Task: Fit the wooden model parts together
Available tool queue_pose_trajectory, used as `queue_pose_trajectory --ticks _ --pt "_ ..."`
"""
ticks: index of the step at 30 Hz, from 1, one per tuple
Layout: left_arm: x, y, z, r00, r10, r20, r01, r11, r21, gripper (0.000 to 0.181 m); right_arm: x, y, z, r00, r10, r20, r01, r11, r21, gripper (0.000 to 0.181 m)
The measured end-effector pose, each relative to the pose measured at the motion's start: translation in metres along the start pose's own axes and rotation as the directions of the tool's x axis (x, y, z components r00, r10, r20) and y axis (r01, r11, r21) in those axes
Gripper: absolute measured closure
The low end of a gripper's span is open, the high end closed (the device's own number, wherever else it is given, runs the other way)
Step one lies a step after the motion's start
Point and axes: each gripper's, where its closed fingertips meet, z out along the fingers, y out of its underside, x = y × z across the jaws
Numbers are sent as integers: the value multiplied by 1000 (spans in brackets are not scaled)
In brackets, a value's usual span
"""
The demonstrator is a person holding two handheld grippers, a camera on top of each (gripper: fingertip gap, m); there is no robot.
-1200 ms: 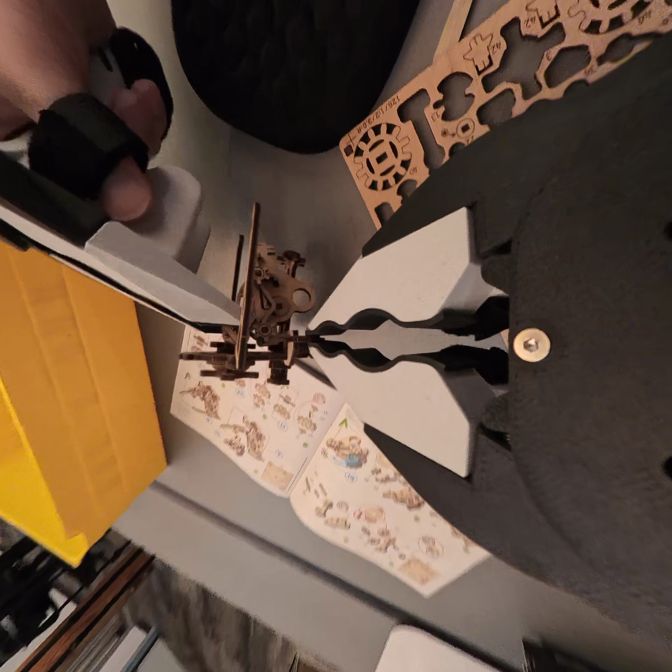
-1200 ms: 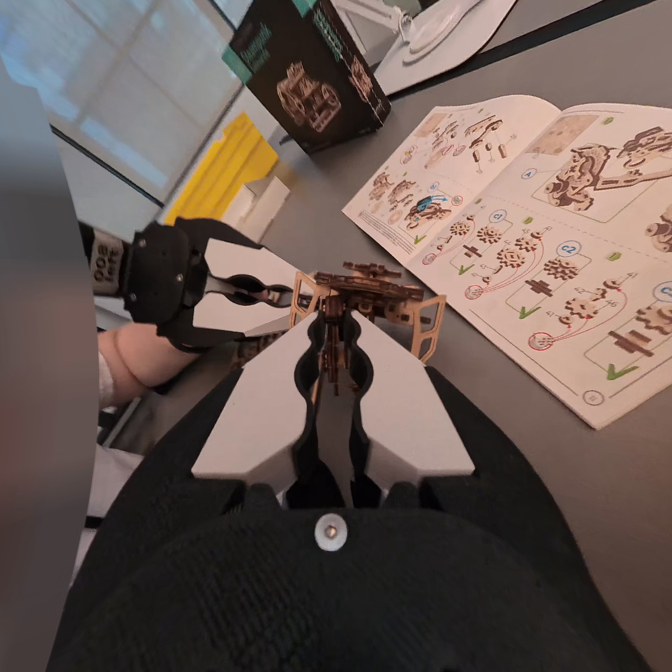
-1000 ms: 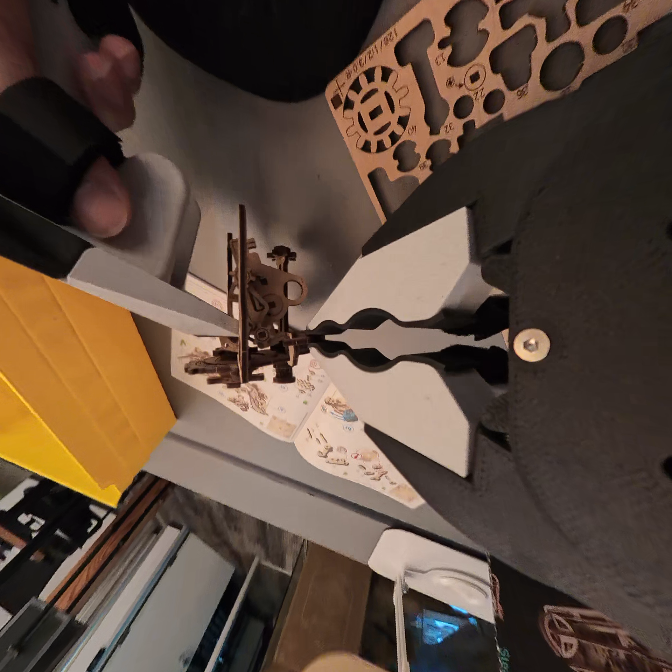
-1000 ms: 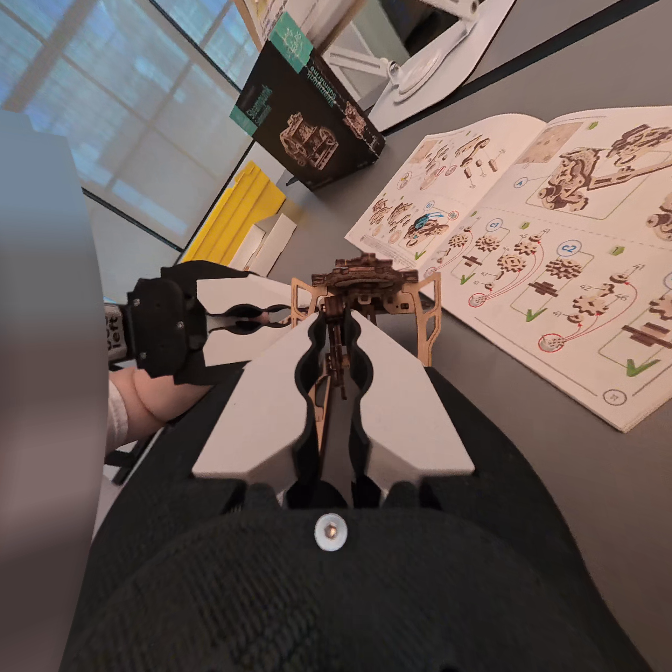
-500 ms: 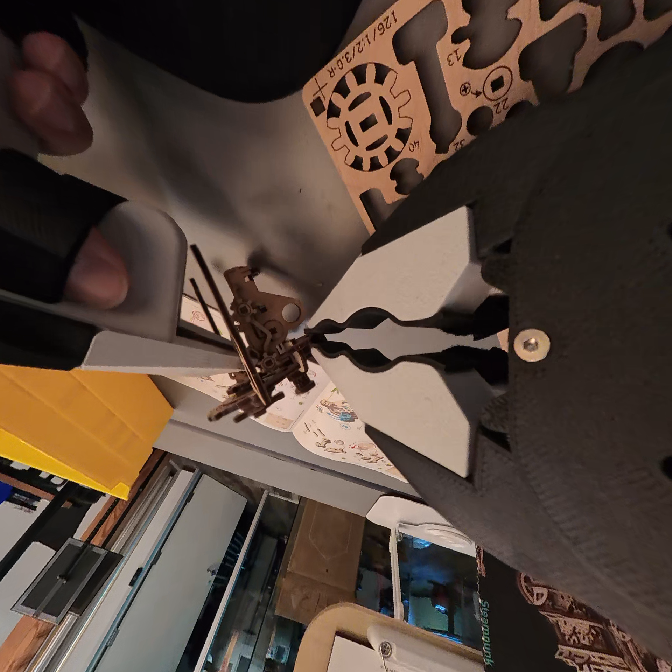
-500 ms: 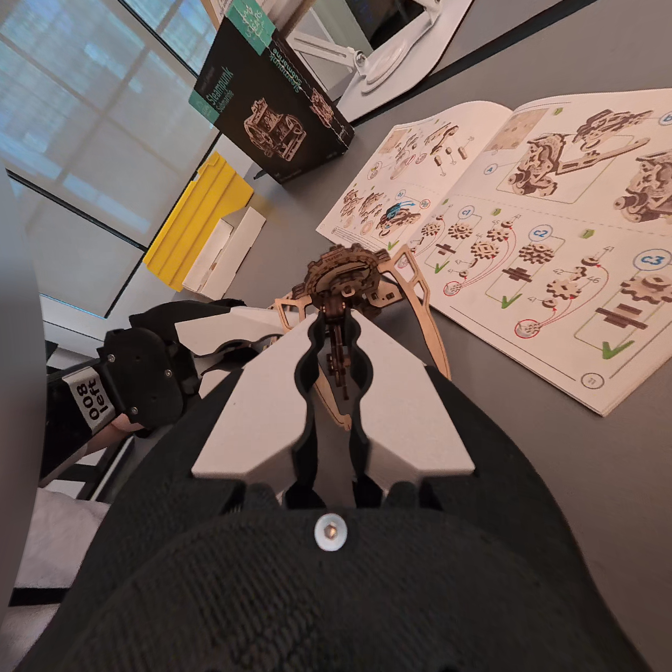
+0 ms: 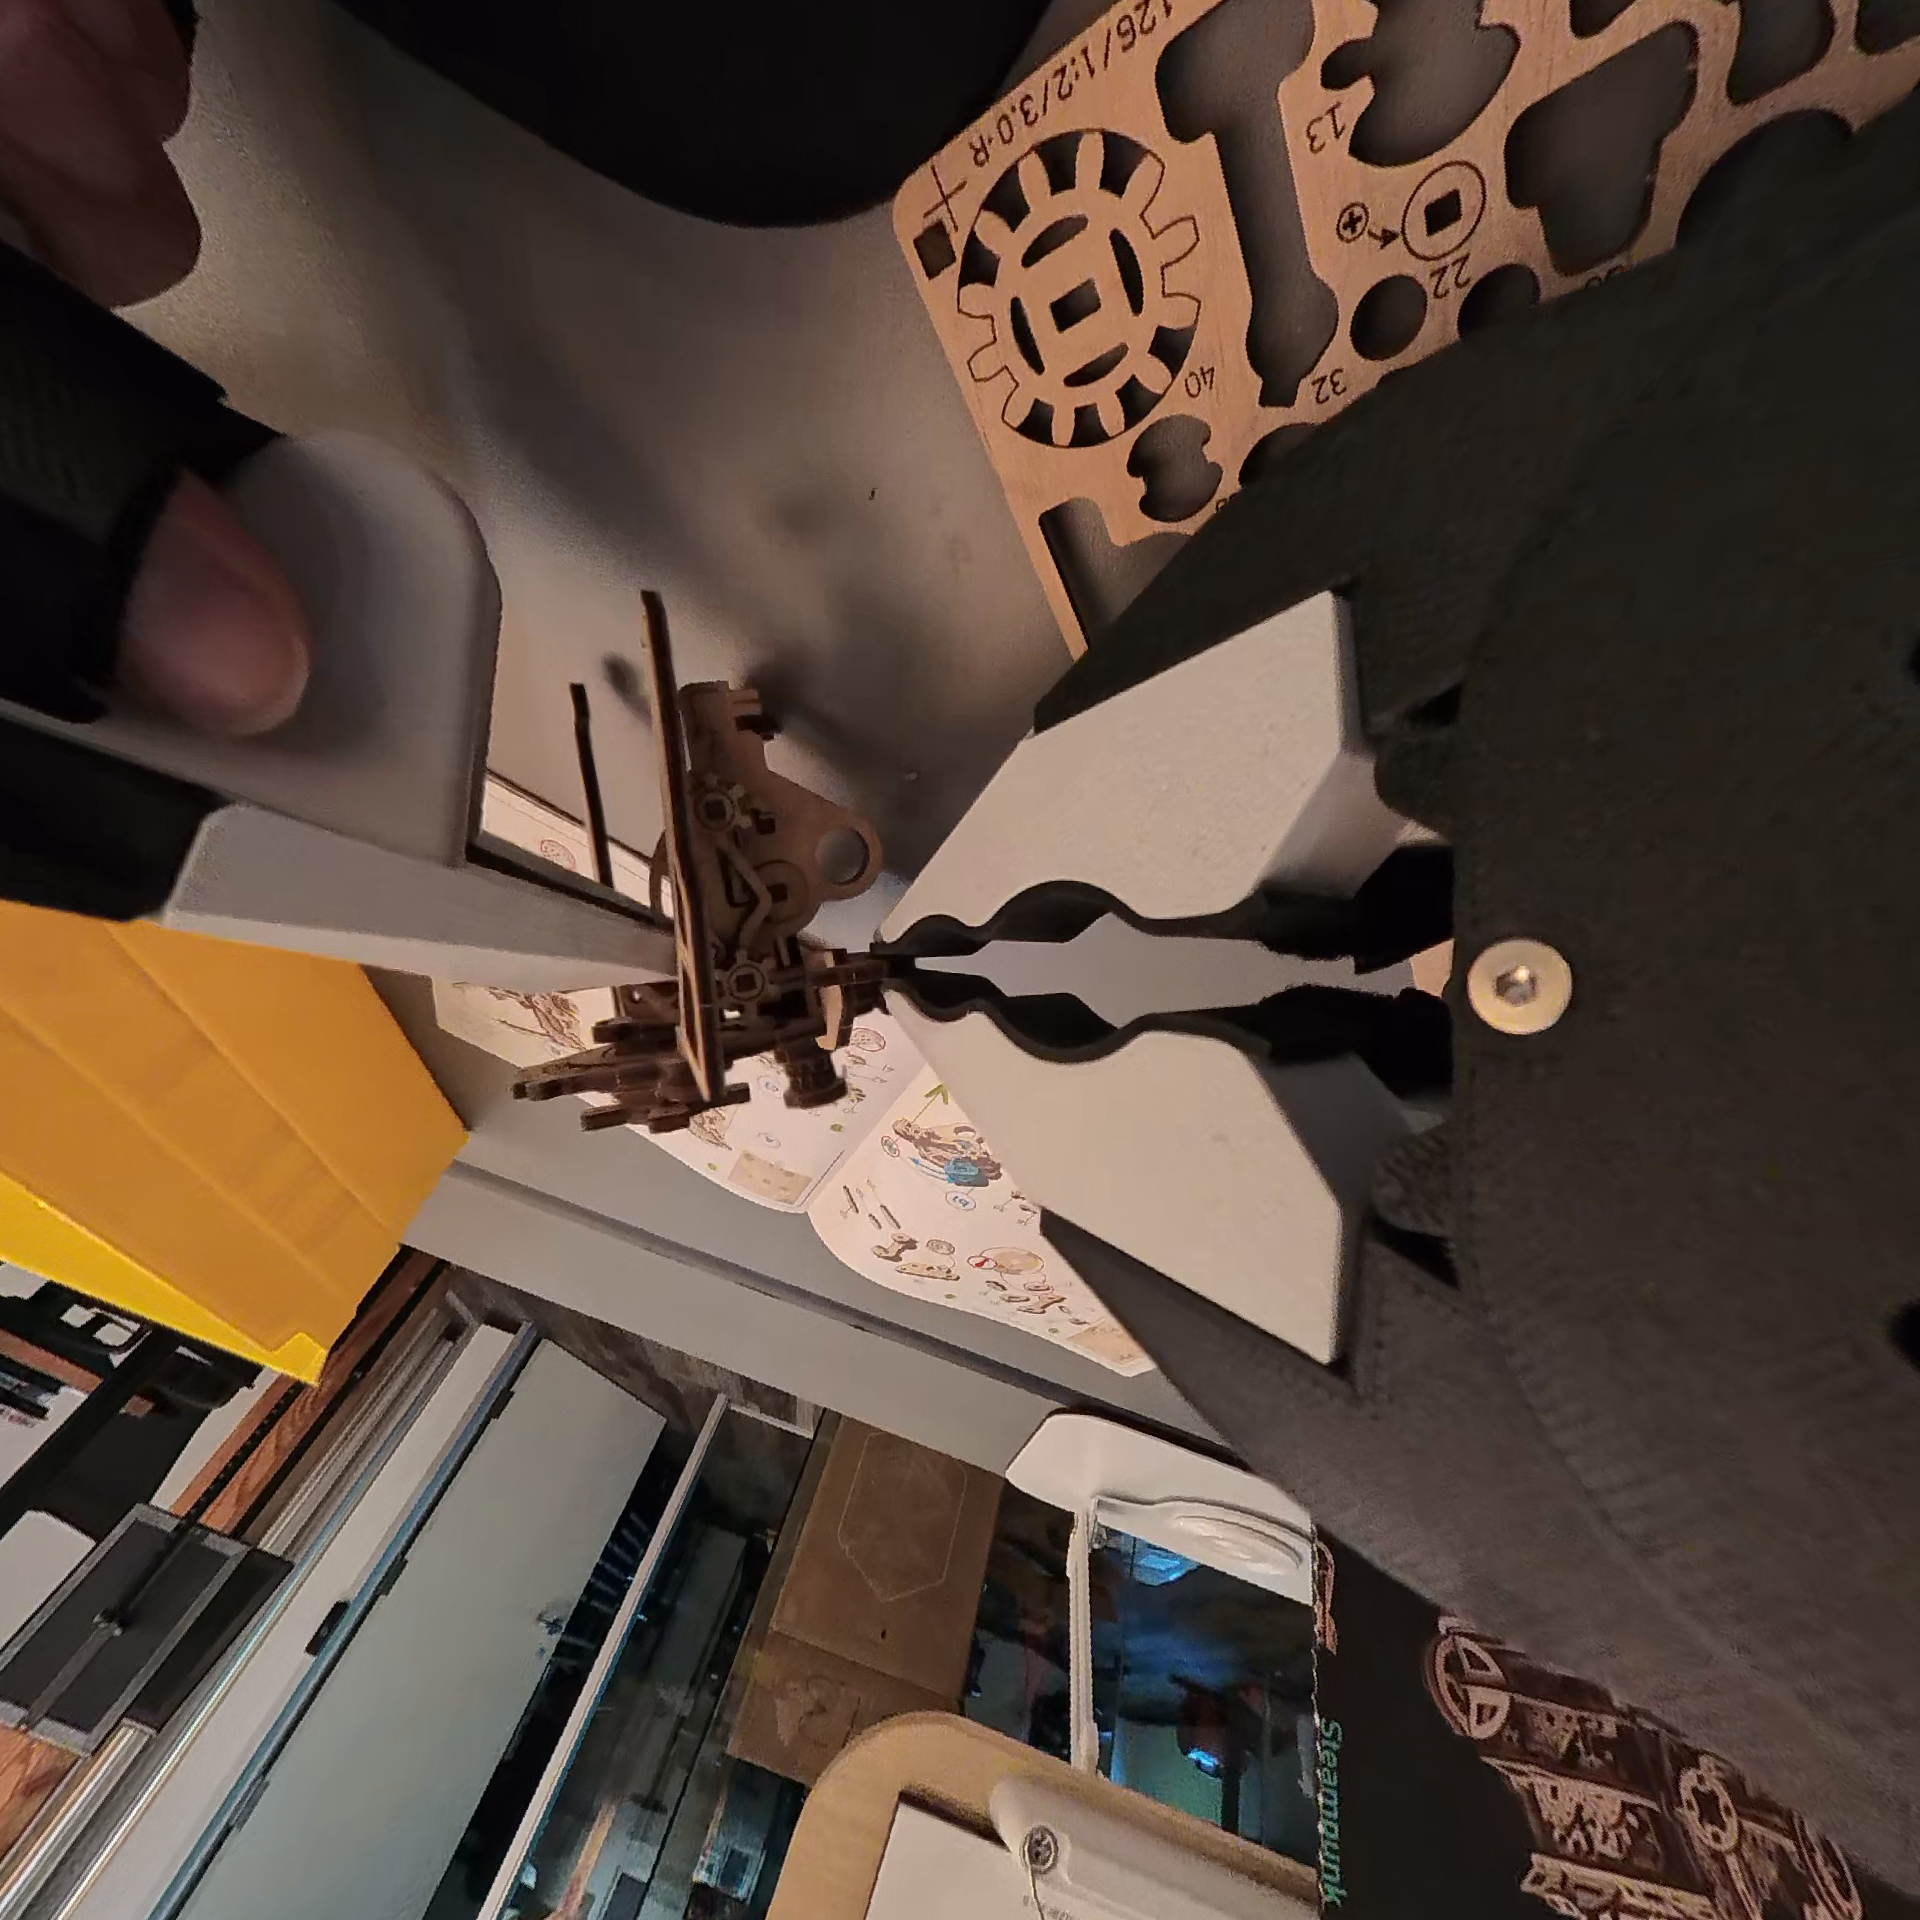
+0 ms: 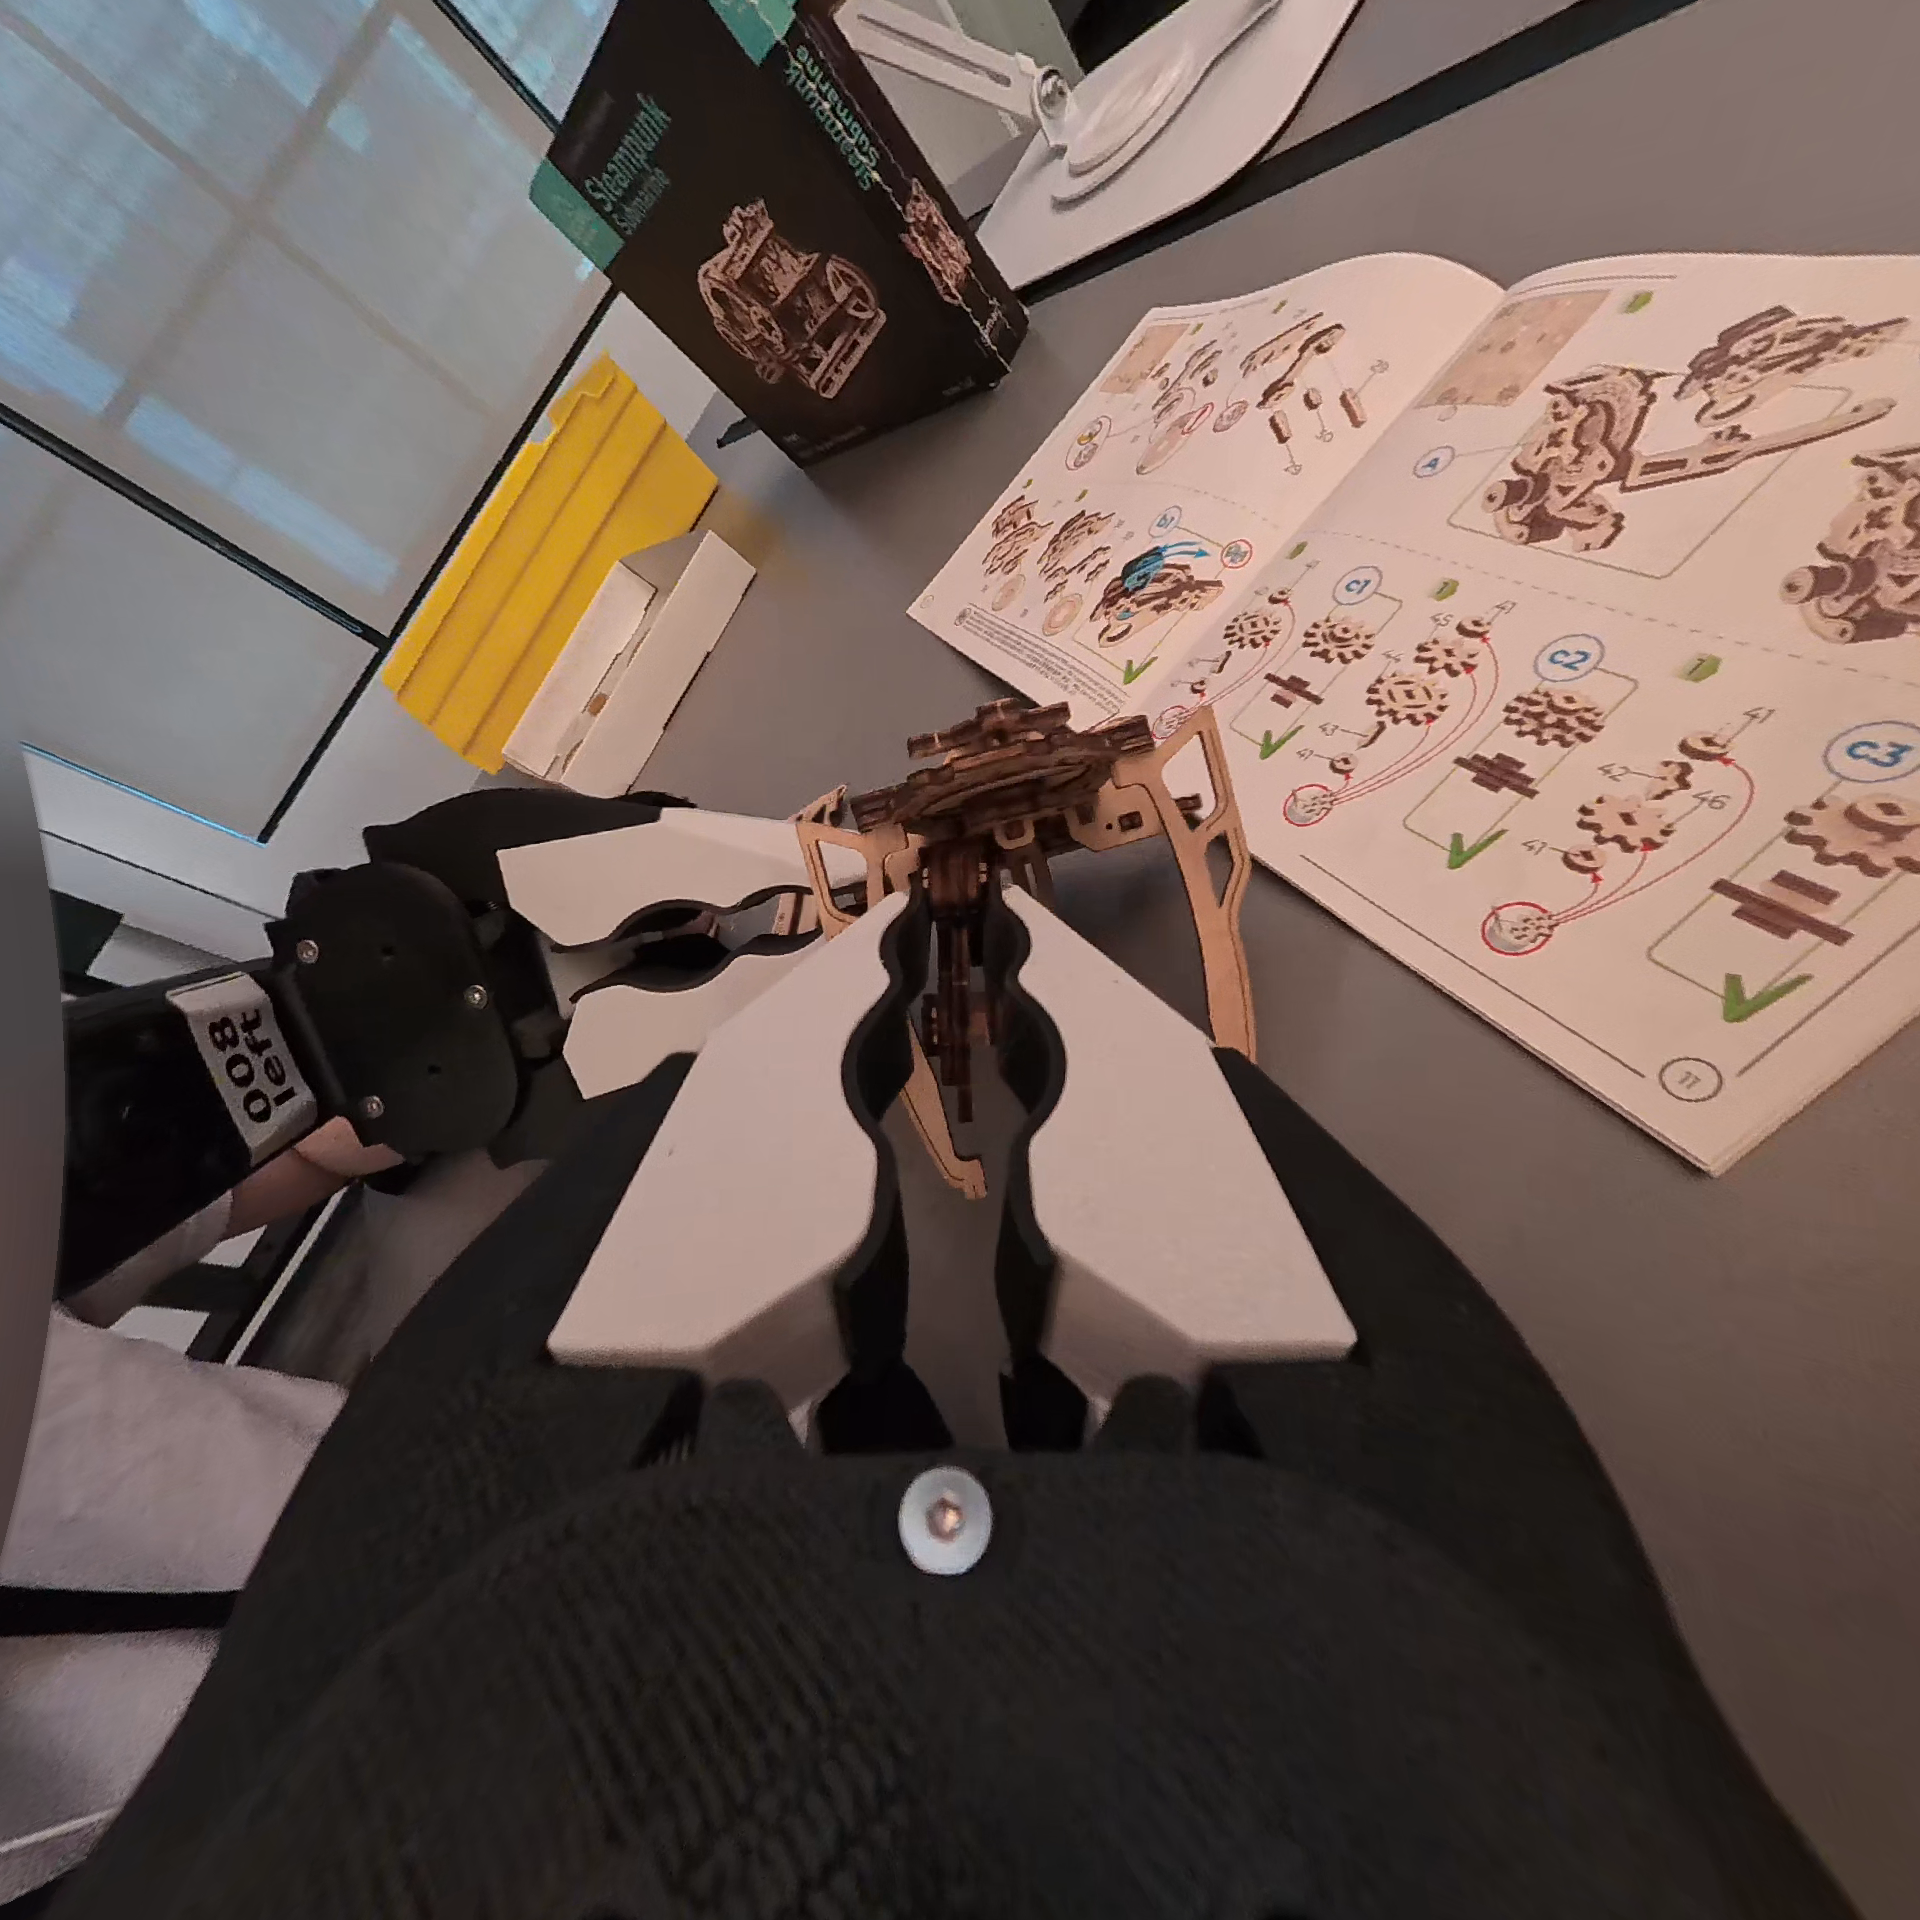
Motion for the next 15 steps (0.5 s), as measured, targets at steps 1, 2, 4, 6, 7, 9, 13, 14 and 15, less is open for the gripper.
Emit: queue_pose_trajectory --ticks 1,2,4,6,7,9,13,14,15 --pt "0 0 0 1000 -4 -1 4 1000 1 181 0 -1 0 1000 -3 3 3 1000 7 174" --pt "0 0 0 1000 -5 -1 5 1000 0 181 -2 -2 -1 1000 1 14 -1 1000 19 174" --pt "-1 1 0 1000 -14 0 14 1000 1 181 -2 -6 -1 999 24 37 -26 998 52 174" --pt "-1 1 1 999 -33 -8 33 999 0 181 -3 -5 0 996 54 66 -57 997 48 173" --pt "-1 0 0 999 -35 -8 35 999 7 181 -3 -6 0 995 58 80 -62 997 50 173" --pt "-2 0 0 1000 -30 -7 30 999 12 181 -4 -5 0 995 52 80 -55 998 32 173" --pt "1 0 0 999 -34 -25 34 999 19 181 -1 0 2 999 13 45 -13 1000 -8 173" --pt "4 -1 -1 998 -39 -47 41 999 33 181 -2 -1 2 999 4 47 -4 1000 -6 174" --pt "4 -3 -1 997 -47 -55 50 998 49 181 -3 -3 2 998 -6 56 6 1000 1 174"
